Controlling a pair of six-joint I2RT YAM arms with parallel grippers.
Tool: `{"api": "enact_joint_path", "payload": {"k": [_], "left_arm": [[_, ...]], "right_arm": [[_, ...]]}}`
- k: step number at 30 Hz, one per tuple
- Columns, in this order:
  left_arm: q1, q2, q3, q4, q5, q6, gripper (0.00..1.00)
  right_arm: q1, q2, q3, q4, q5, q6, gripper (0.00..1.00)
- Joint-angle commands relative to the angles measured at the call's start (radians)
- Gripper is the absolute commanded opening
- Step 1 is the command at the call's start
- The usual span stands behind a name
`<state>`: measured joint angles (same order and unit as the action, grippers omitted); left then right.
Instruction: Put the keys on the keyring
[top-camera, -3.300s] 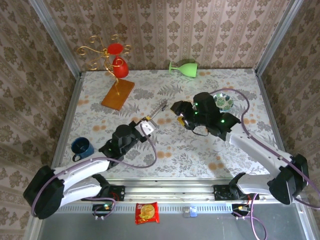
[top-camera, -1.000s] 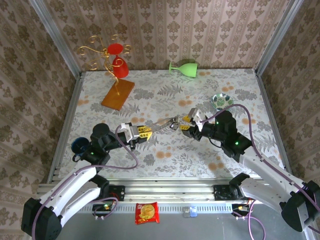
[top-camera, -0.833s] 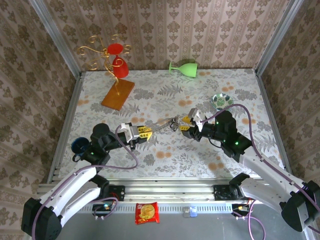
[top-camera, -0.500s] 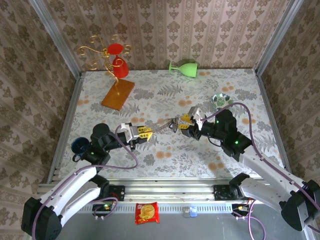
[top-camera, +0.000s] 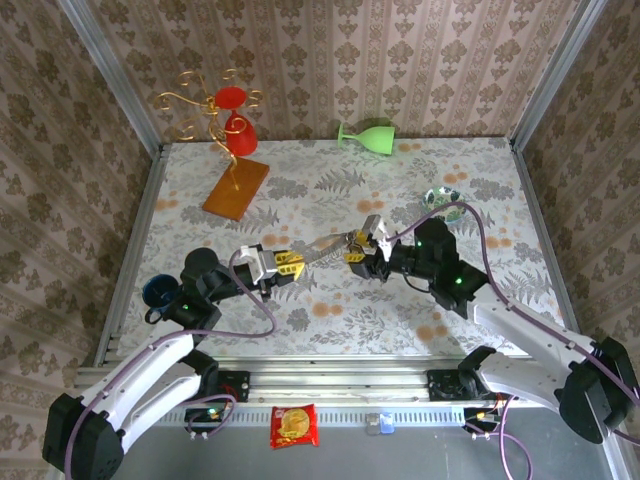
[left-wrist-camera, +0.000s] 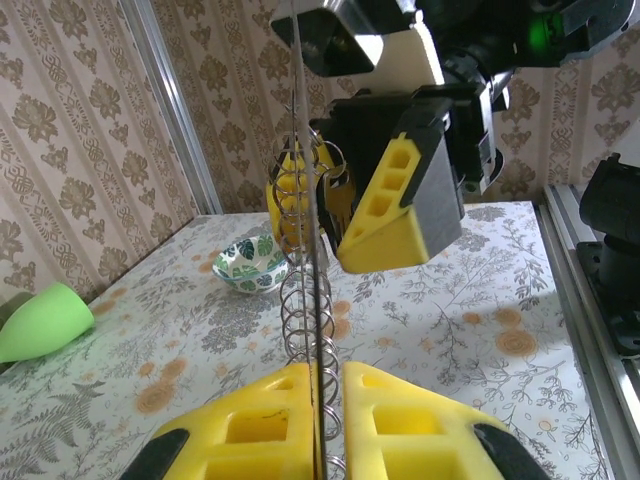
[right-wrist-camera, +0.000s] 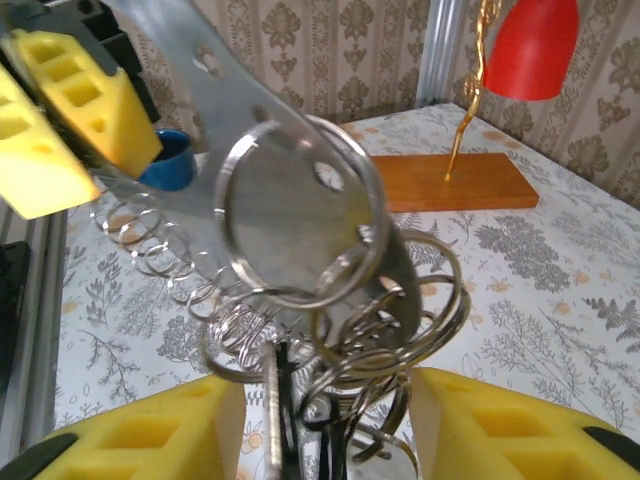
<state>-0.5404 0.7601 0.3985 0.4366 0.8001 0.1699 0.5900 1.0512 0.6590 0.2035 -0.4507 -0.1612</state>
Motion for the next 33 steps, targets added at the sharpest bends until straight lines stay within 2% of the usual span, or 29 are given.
{"api": "enact_joint_path", "payload": {"k": [1, 3, 9, 13, 16, 25, 29, 33], "left_arm": [[0.007, -0.003, -0.001, 0.067, 0.006, -0.025, 0.00], [0.007, -0.005, 0.001, 0.060, 0.004, -0.020, 0.00], [0.007, -0.008, 0.005, 0.055, 0.008, -0.017, 0.00], [0.007, -0.009, 0.005, 0.058, 0.017, -0.025, 0.00], [0.007, -0.005, 0.005, 0.062, 0.028, -0.031, 0.00], [0.007, -0.004, 0.005, 0.073, 0.054, -0.065, 0.00], [0.006, 0.003, 0.005, 0.086, 0.060, -0.077, 0.00], [0.007, 0.013, 0.005, 0.105, 0.064, -0.094, 0.00]], "right_arm": [[0.011, 0.013, -0.010, 0.073, 0.040, 0.020, 0.42], [0.011, 0.004, -0.013, 0.059, 0.040, 0.011, 0.42], [0.011, -0.084, -0.046, -0.090, 0.056, -0.110, 0.55], [0.008, -0.134, -0.053, -0.200, 0.079, -0.201, 0.56], [0.008, -0.132, -0.058, -0.188, 0.088, -0.210, 0.54], [0.013, -0.106, -0.075, -0.032, 0.088, -0.178, 0.35], [0.013, -0.087, -0.079, 0.012, 0.089, -0.171, 0.33], [0.013, -0.062, -0.077, 0.040, 0.079, -0.163, 0.36]]}}
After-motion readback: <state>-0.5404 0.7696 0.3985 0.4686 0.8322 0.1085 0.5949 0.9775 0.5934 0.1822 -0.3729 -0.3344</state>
